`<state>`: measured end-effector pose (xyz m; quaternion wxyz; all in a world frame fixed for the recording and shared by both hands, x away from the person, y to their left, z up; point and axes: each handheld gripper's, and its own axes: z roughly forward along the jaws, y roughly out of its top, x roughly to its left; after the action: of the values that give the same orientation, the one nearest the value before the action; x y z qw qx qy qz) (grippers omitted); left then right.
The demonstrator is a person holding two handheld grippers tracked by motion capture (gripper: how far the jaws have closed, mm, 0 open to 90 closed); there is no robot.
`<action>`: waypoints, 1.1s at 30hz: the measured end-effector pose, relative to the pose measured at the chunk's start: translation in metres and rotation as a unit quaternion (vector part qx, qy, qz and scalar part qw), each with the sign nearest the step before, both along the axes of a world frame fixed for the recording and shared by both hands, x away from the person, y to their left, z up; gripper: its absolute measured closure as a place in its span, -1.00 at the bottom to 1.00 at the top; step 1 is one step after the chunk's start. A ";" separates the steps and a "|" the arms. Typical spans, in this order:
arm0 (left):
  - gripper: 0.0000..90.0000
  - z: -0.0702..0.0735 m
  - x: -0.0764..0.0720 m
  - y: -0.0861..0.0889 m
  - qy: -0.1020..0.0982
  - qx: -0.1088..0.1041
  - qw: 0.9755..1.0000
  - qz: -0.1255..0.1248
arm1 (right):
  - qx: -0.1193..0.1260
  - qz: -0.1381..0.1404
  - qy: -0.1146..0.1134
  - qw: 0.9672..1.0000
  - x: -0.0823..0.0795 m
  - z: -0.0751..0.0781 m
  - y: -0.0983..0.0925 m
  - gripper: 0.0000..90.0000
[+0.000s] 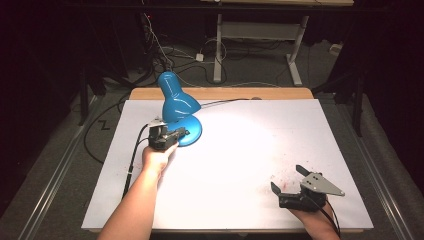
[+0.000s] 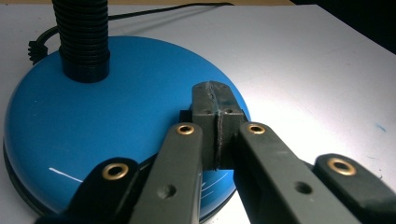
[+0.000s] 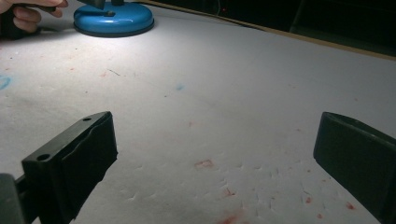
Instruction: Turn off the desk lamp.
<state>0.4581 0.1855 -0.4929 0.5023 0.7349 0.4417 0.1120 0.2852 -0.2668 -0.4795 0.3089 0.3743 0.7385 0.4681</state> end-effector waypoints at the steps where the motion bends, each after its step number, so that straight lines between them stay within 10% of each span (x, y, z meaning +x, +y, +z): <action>1: 0.95 0.000 0.000 0.000 0.001 0.000 1.000 -0.004 | 0.001 0.000 0.001 1.000 0.000 0.000 0.000 -0.99; 33: 0.96 -0.001 0.006 -0.006 0.020 -0.009 1.000 0.014 | 0.003 -0.001 0.004 1.000 -0.001 -0.001 -0.001 -0.99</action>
<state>0.4643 0.1791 -0.4943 0.4982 0.7262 0.4629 0.1007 0.2842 -0.2675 -0.4806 0.3053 0.3780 0.7379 0.4684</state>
